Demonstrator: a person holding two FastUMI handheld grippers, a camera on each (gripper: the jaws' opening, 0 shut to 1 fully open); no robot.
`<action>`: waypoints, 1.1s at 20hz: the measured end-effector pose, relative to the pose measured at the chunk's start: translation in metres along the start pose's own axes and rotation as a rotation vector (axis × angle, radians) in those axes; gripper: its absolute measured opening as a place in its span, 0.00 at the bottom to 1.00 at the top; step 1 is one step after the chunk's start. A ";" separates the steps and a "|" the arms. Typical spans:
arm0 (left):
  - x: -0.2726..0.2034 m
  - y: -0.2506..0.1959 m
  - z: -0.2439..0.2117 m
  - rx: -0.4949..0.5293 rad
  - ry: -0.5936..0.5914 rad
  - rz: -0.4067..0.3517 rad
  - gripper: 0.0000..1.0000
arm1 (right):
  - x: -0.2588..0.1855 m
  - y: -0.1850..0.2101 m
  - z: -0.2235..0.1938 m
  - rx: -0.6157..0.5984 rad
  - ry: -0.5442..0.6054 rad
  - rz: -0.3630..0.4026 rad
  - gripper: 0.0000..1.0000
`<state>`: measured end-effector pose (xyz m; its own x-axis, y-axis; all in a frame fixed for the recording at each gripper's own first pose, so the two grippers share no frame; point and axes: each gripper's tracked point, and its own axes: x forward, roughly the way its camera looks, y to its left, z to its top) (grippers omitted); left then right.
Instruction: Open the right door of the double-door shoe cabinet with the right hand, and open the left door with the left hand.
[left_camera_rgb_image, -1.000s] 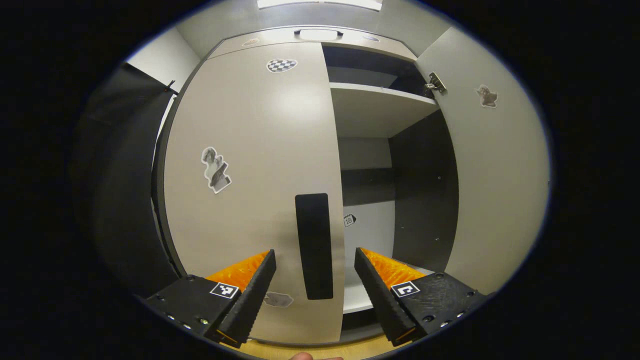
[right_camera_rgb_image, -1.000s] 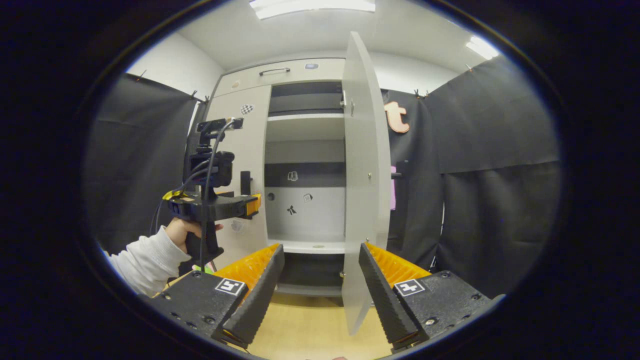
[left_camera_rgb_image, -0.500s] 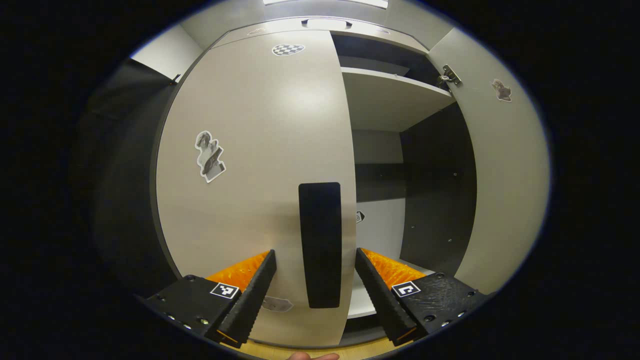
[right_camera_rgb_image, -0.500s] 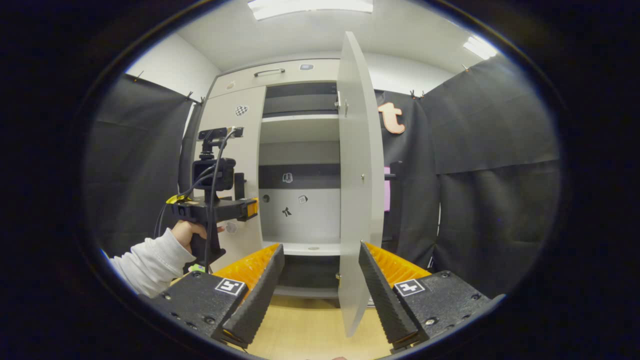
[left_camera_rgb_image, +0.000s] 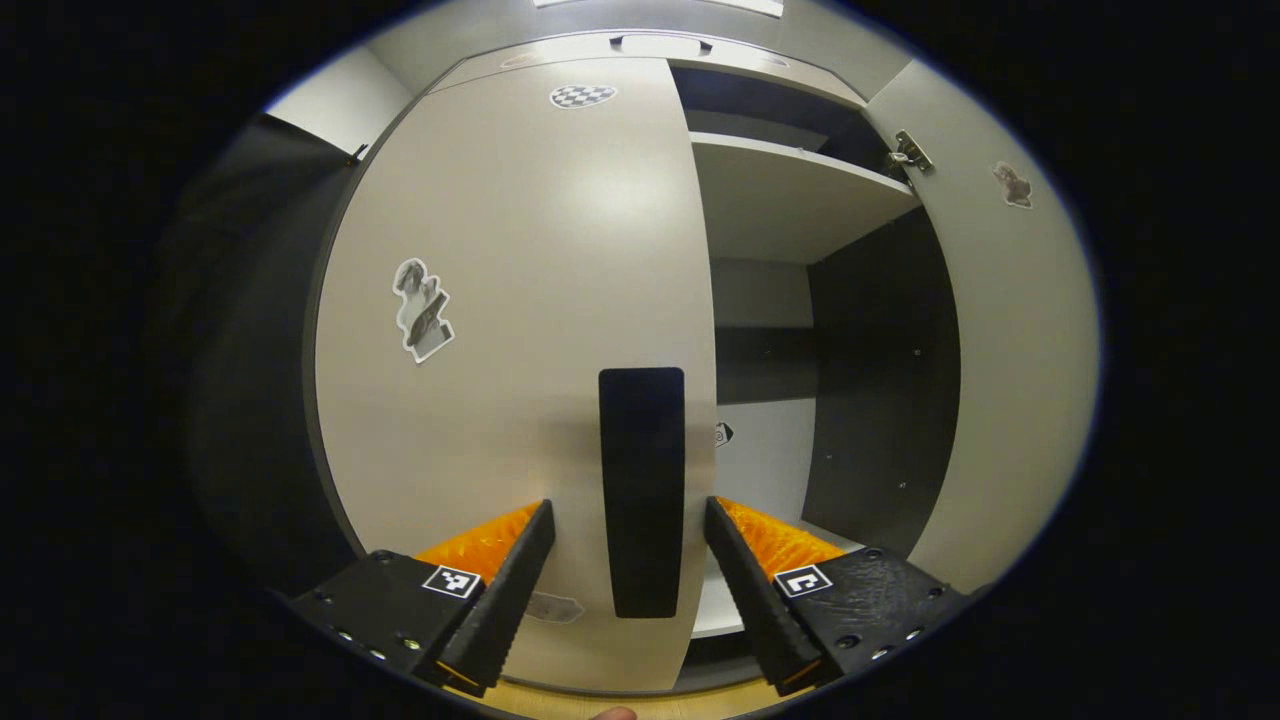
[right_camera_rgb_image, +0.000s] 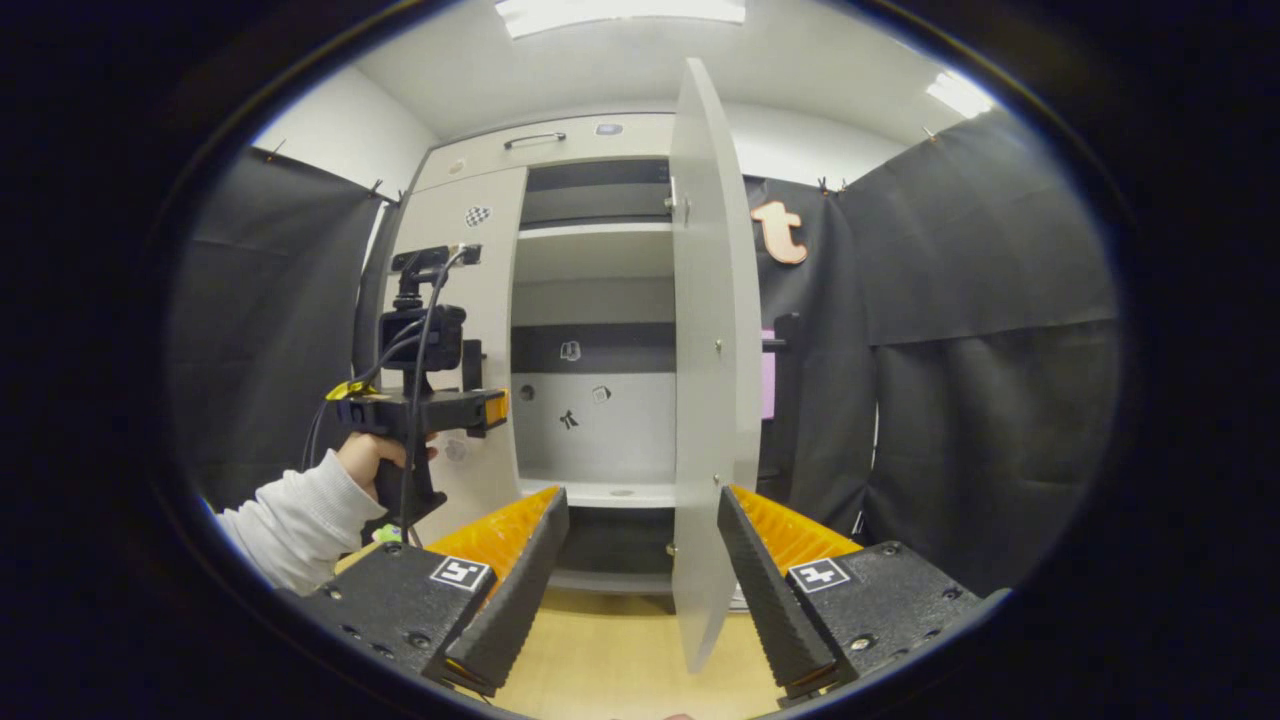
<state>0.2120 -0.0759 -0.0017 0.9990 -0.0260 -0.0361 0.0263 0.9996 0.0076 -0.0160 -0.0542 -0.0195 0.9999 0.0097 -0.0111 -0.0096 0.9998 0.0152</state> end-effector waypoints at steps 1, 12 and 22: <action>0.001 0.000 0.000 -0.010 -0.001 -0.002 0.76 | 0.000 -0.001 0.000 -0.002 -0.001 0.000 0.94; 0.000 -0.006 -0.004 -0.047 -0.029 -0.034 0.07 | 0.002 -0.003 -0.003 -0.006 -0.004 -0.005 0.94; -0.060 0.004 -0.002 -0.032 0.015 -0.113 0.06 | -0.004 0.005 -0.013 0.016 0.009 0.002 0.94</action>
<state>0.1525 -0.0700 -0.0013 0.9891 -0.1383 -0.0501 0.1370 0.9901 -0.0295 -0.0205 -0.0486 -0.0321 0.9997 0.0117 -0.0200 -0.0111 0.9995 0.0310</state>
